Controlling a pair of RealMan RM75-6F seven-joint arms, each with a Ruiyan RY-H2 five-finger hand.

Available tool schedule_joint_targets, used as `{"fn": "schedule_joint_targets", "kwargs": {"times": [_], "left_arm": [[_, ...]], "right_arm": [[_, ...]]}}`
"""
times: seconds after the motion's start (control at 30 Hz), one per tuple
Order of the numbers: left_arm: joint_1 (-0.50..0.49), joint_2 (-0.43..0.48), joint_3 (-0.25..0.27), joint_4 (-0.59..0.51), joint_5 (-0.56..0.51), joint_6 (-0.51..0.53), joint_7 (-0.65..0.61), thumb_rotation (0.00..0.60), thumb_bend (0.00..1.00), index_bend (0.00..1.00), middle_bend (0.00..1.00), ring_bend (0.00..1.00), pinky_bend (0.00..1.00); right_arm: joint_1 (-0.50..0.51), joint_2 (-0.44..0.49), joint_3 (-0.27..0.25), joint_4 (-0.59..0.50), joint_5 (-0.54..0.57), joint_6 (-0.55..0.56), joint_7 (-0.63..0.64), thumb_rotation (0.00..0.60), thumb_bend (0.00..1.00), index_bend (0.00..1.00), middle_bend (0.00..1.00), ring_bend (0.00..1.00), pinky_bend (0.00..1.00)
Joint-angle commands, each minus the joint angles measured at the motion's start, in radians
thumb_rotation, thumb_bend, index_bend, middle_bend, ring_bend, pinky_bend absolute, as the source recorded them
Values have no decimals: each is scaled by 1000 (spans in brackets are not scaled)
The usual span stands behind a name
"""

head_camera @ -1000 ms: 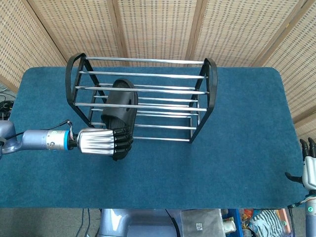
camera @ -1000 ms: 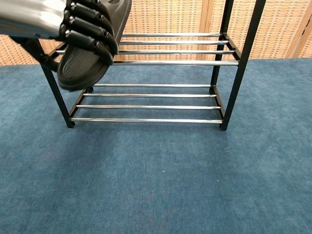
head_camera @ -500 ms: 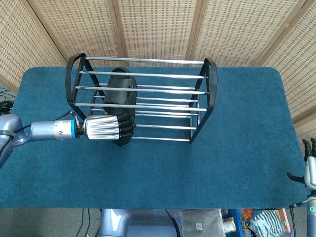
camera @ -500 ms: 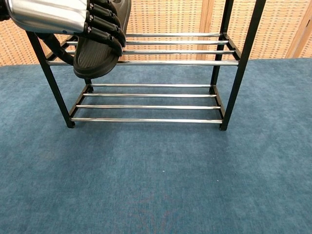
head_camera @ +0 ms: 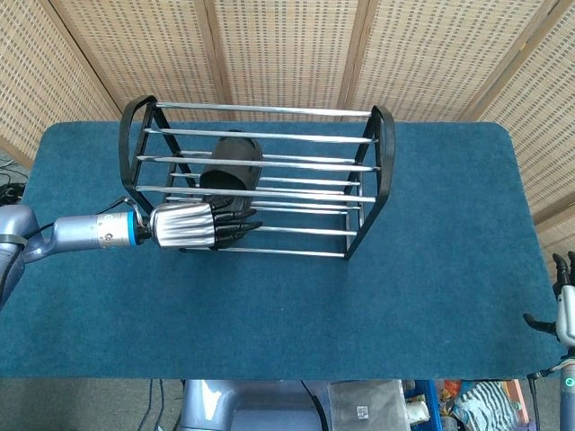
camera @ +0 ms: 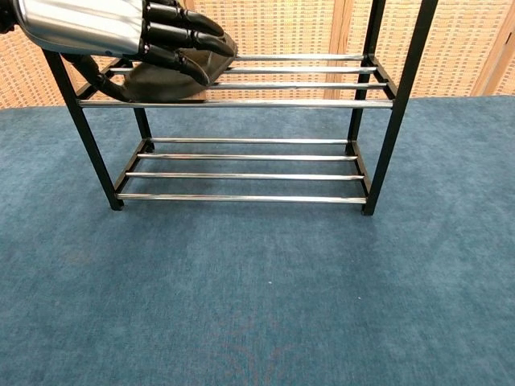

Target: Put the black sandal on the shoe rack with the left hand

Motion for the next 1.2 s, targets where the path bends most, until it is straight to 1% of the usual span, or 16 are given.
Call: {"fn": "schedule_joint_targets", "kwargs": {"times": [0.03, 0.3, 0.47, 0.53, 0.6, 0.77, 0.83, 0.87, 0.9, 0.93, 1.0, 1.03, 1.07, 1.1, 1.17, 1.2], "left_arm": [[1, 11, 6, -10, -3, 13, 8, 600, 174, 171, 0, 0, 264], [14, 65, 16, -84, -16, 62, 45, 600, 173, 171, 0, 0, 264], [54, 133, 21, -191, -16, 160, 72, 600, 174, 171, 0, 4, 265], [84, 161, 27, -236, -16, 209, 74, 600, 174, 171, 0, 19, 270], [136, 187, 46, -278, -16, 266, 59, 600, 173, 173, 7, 43, 285], [291, 205, 105, -287, -28, 349, 62, 600, 174, 201, 40, 129, 361], [386, 202, 122, -287, -71, 369, 57, 600, 174, 234, 118, 171, 366], [437, 200, 121, -295, -111, 368, 56, 600, 173, 248, 156, 175, 330], [476, 202, 119, -308, -149, 357, 55, 600, 174, 252, 134, 137, 264], [521, 207, 118, -331, -199, 334, 54, 600, 173, 255, 107, 107, 226], [609, 220, 106, -409, -310, 288, 58, 600, 173, 258, 18, 16, 125], [649, 229, 97, -464, -366, 269, 61, 600, 173, 251, 6, 5, 107], [679, 238, 87, -516, -412, 253, 65, 600, 173, 227, 0, 0, 71], [714, 244, 71, -570, -473, 237, 80, 600, 173, 168, 0, 0, 38], [768, 259, 42, -683, -583, 195, 131, 600, 173, 57, 0, 0, 1], [780, 266, 36, -726, -613, 178, 146, 600, 174, 9, 0, 0, 0]], "right_arm": [[-1, 1, -1, -3, -3, 2, 1, 600, 0, 0, 0, 0, 0], [-6, 9, -5, -15, -19, 12, 14, 600, 0, 0, 0, 0, 0], [-9, 16, -12, -28, -40, 18, 23, 600, 0, 0, 0, 0, 0], [-11, 19, -16, -34, -49, 20, 26, 600, 0, 0, 0, 0, 0], [-12, 23, -21, -41, -61, 21, 31, 600, 0, 0, 0, 0, 0], [-16, 33, -31, -56, -88, 22, 48, 600, 0, 0, 0, 0, 0], [-19, 41, -35, -66, -103, 23, 62, 600, 0, 0, 0, 0, 0], [-20, 45, -37, -71, -110, 24, 69, 600, 0, 0, 0, 0, 0], [-21, 47, -39, -75, -116, 26, 73, 600, 0, 0, 0, 0, 0], [-22, 50, -41, -79, -123, 27, 77, 600, 0, 0, 0, 0, 0], [-25, 56, -48, -88, -139, 31, 84, 600, 0, 0, 0, 0, 0], [-27, 60, -51, -92, -149, 33, 88, 600, 0, 0, 0, 0, 0], [-29, 62, -54, -96, -156, 36, 90, 600, 0, 0, 0, 0, 0], [-31, 65, -58, -101, -165, 40, 92, 600, 0, 0, 0, 0, 0], [-34, 69, -63, -109, -182, 48, 96, 600, 0, 0, 0, 0, 0], [-35, 70, -65, -112, -188, 51, 96, 600, 0, 0, 0, 0, 0]]}}
